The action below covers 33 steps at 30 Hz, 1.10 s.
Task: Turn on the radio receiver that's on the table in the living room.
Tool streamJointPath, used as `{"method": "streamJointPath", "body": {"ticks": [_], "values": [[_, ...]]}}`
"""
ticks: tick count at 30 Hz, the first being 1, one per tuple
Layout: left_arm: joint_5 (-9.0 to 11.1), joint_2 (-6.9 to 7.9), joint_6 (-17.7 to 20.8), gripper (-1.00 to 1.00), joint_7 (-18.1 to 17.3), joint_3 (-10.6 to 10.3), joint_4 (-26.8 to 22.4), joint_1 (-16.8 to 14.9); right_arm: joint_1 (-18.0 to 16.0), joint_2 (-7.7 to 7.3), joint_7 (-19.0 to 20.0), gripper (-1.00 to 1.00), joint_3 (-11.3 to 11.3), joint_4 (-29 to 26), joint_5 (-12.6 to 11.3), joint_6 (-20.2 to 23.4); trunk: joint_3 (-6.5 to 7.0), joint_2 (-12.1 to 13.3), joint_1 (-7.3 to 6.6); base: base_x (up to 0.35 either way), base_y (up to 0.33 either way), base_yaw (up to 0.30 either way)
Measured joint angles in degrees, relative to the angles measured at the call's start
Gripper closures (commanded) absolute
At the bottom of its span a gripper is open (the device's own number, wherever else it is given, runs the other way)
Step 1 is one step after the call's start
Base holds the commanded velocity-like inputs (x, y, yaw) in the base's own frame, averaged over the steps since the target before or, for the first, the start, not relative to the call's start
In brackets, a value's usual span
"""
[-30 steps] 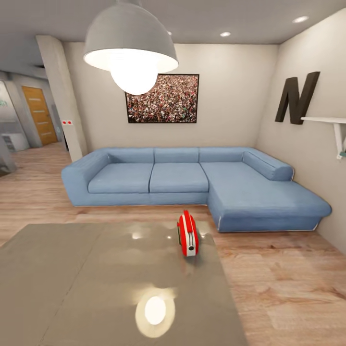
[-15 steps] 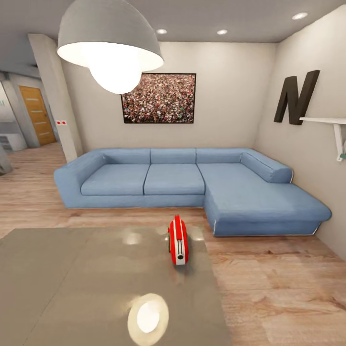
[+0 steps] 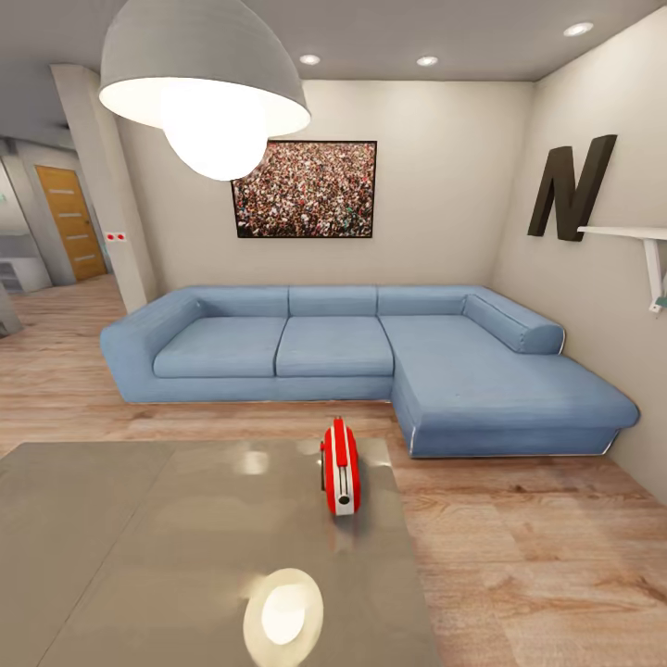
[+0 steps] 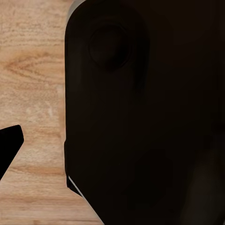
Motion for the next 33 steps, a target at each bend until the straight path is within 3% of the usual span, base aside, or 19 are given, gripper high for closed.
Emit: {"method": "streamJointPath", "body": {"ticks": [10,33], "values": [[0.06,-0.05,0.09,-1.0,0.13,-0.02,0.0,0.0,0.0,0.0,0.0,-1.0,0.0,0.0,-0.39,0.0,0.0,0.0,0.0,0.0,0.0,0.0],[-0.03,-0.06,0.11,-1.0,-0.03,0.08,0.0,0.0,0.0,-0.06,0.0,-1.0,0.07,0.0,-0.34,-0.08,4.12,9.21,-5.04,0.0,0.0,0.0]]}}
